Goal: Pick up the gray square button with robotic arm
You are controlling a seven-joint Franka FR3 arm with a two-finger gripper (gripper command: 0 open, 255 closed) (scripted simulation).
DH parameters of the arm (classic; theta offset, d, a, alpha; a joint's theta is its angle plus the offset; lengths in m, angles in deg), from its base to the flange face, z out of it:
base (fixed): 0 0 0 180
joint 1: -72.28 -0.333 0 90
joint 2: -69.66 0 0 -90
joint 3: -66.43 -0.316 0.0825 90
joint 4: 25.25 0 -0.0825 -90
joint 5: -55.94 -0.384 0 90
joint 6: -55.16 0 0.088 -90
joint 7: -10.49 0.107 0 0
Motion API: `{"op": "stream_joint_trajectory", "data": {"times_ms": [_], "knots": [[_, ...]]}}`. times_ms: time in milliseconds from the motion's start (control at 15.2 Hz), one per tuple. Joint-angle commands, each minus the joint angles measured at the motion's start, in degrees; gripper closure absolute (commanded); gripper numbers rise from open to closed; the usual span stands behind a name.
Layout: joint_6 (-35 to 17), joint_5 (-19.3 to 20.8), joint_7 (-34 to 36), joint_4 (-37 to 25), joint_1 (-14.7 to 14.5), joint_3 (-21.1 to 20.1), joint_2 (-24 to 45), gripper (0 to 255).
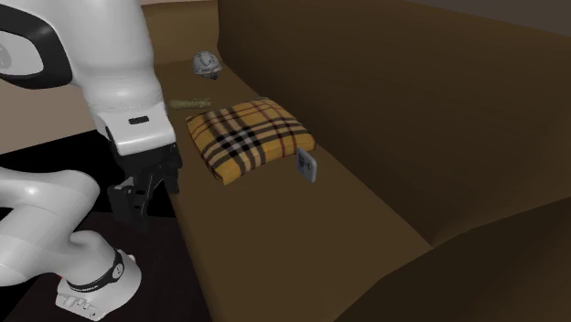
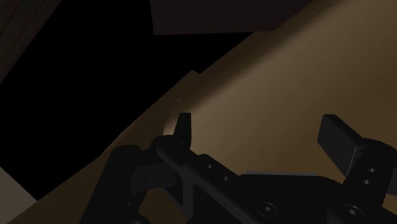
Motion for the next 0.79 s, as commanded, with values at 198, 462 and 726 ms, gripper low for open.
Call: {"op": "stream_joint_trajectory", "data": {"times_ms": [198, 462, 726], "knots": [[-3.1, -2.9, 5.4, 0.1, -0.4, -3.2, 3.2, 0], [-7.4, -6.2, 12.5, -0.9, -0.6, -7.4, 8.6, 0], [-11.7, -8.5, 19.3, -3.2, -0.6, -11.5, 15.0, 0]]}}
